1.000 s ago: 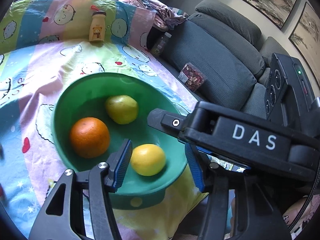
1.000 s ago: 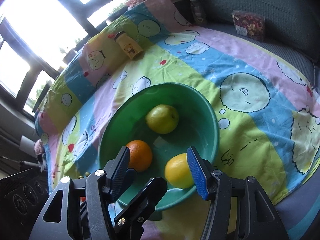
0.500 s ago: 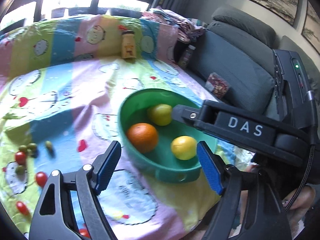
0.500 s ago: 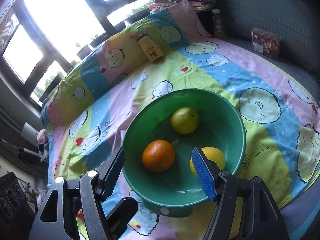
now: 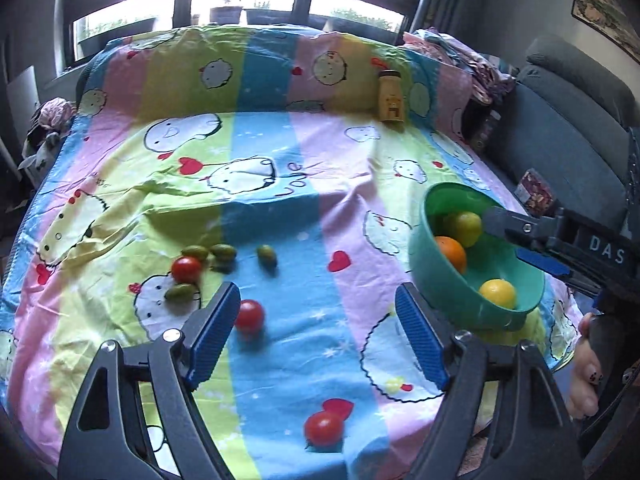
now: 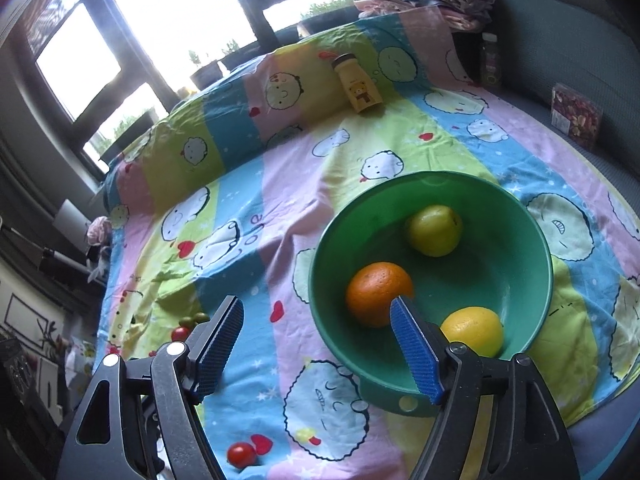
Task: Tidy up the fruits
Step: 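Move the right tool back to a red cherry tomato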
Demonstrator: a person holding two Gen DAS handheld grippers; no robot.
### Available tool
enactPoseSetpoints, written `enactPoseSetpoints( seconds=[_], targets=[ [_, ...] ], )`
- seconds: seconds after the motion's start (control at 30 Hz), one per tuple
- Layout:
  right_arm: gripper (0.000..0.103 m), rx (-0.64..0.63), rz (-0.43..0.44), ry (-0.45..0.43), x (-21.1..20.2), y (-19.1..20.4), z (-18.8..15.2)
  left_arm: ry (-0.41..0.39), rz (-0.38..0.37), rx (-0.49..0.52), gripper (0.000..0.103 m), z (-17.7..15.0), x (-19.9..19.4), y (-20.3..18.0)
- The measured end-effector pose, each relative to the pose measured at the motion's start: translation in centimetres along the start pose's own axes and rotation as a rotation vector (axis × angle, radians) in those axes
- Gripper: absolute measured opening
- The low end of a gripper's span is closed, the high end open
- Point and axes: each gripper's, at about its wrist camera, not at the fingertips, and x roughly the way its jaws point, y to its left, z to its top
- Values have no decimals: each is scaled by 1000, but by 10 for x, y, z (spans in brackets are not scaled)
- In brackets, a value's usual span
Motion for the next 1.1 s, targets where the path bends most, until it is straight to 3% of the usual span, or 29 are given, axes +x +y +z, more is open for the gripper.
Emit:
enactPoseSetpoints(
  seconds=[0.63,0.97,1.1],
  targets=[
    [77,-159,112,176,39,69,-30,70,138,-136,78,-17,1,90],
    [76,-165,204,313,76,93,-48,137,89,-133,64,-27,13,105],
    [65,-174,222,341,88,102,-53,174,83,-140,55,-33,18,111]
  ],
)
